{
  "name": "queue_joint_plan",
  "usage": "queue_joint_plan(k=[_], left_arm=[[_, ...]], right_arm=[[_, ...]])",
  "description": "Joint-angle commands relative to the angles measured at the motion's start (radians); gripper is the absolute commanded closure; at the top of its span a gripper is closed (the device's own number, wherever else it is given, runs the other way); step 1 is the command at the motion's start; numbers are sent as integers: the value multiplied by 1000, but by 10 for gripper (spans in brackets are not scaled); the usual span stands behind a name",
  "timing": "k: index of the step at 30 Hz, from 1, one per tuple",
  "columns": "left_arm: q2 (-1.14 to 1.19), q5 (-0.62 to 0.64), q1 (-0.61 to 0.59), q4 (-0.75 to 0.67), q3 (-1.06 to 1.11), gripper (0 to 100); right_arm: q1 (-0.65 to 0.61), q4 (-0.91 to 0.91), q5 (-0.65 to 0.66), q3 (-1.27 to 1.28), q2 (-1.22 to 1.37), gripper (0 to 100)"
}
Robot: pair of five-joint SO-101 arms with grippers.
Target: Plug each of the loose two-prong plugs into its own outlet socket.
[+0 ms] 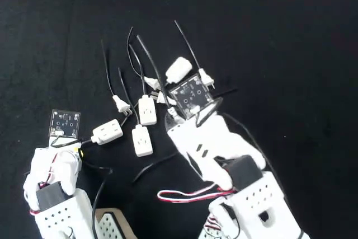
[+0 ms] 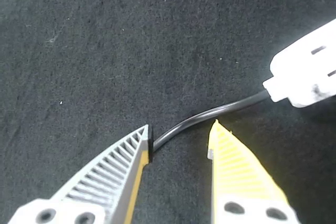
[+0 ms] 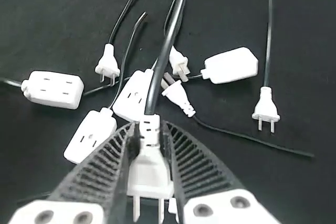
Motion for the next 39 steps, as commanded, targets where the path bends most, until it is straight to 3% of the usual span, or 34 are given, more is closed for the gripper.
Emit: queue_joint_plan(k=[1,7,18,25,34,39], left_arm=[[-2,-8,5,5,16,812],[-2,-8,5,5,16,812],[-2,-8,5,5,16,812],[-2,-8,5,5,16,812],[-2,-8,5,5,16,812],[-2,-8,5,18,16,812]], right_arm=[[-11,-204,25,74,81,946],[-11,-400,26,101,320,931],[-11,-396,25,-96,697,924],[-2,-138,49,-223,716,850],[20,-71,170,-317,924,846],[170,-2,203,-453,1033,847]])
